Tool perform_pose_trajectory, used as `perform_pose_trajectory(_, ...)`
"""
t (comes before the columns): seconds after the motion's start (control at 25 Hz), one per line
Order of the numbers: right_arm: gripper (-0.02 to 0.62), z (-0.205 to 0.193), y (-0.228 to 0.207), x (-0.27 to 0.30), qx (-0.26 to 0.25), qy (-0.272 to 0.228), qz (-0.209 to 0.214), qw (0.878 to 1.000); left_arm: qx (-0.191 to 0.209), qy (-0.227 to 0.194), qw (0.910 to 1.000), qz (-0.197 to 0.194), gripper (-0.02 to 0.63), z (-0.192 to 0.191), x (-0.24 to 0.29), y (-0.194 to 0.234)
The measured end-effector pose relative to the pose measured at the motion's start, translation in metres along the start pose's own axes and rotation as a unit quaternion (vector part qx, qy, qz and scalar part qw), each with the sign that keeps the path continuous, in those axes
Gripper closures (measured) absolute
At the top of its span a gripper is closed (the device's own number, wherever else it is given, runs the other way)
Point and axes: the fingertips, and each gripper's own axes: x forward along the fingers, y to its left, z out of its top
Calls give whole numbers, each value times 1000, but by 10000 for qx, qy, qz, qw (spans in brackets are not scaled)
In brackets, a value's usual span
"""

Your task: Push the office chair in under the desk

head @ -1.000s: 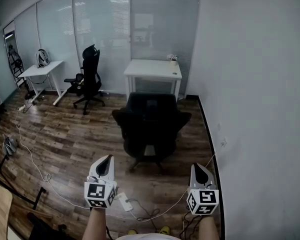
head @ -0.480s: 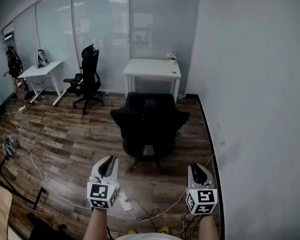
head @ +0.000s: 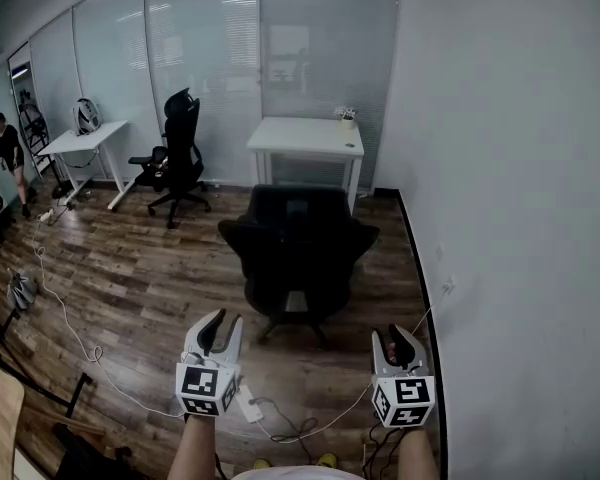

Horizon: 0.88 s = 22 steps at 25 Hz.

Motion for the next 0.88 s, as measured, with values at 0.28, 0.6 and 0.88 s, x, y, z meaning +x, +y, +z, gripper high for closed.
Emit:
perform_pose_trajectory(0.28, 485, -3, -11, 1, 84, 45, 56, 9999, 2, 97, 9999, 27, 475, -1, 5, -9)
perform_pose_trajectory(0.6, 485, 0, -48, -7, 140, -124, 191, 9996, 27, 85, 9998, 152, 472, 7, 17, -46)
perform_pose_trajectory(0.88, 485, -15, -77, -1, 127, -106, 309, 9994, -60, 128, 9993, 354, 472, 1, 27, -69)
